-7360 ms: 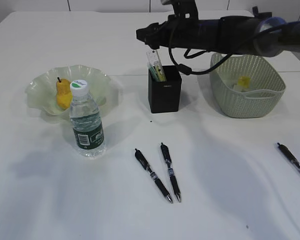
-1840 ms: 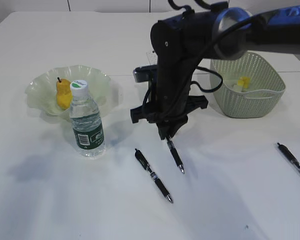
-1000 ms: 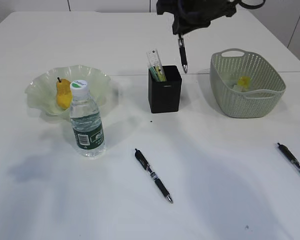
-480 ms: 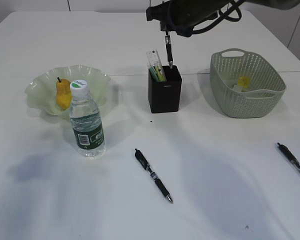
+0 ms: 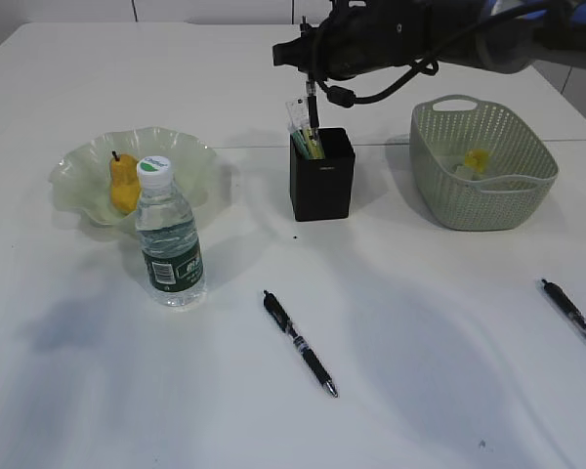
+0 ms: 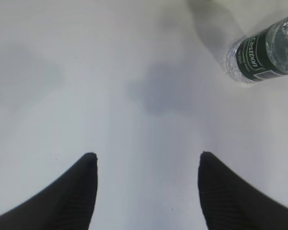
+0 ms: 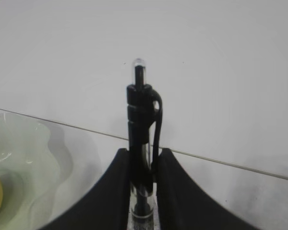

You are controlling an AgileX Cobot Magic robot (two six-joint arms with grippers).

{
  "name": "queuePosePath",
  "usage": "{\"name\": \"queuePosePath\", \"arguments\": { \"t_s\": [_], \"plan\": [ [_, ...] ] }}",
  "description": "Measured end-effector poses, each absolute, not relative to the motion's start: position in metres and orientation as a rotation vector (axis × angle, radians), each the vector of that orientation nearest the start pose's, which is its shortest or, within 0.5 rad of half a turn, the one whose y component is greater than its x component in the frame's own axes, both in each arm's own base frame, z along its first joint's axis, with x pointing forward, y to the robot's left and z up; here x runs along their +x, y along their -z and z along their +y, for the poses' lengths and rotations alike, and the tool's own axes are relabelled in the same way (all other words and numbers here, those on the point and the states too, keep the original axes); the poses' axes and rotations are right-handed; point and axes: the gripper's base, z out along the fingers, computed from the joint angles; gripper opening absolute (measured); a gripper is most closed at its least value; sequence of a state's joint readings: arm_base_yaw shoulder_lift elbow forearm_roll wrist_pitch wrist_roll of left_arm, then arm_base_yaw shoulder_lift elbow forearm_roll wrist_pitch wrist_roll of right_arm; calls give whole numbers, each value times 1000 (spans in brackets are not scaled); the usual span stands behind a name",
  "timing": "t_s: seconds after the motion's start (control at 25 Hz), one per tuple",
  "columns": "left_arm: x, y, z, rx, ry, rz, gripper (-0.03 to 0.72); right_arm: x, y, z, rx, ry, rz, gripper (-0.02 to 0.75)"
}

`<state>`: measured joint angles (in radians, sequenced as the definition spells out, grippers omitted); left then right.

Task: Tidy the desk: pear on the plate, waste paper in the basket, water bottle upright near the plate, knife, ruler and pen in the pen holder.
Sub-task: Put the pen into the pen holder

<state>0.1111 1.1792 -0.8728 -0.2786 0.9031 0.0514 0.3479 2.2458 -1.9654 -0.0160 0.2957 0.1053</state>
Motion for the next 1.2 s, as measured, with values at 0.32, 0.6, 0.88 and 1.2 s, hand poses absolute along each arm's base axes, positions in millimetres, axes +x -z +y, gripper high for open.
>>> {"name": "queuePosePath", "arguments": {
  "t_s": [0.32, 0.6, 0.88, 1.2],
  "plan": [
    [218, -286, 5, -243, 294, 2648, 466, 514, -217, 186, -270, -258, 2084, 104],
    [221, -283, 5, -247, 295, 2662, 466, 517, -198, 187, -278, -250, 2113, 104],
    [222, -282, 5, -249, 294, 2661, 466, 516, -190, 185, -321, -204, 2142, 106],
    [222, -282, 5, -249, 294, 2661, 466, 515, -188, 185, -328, -194, 2176, 179]
  ]
}}
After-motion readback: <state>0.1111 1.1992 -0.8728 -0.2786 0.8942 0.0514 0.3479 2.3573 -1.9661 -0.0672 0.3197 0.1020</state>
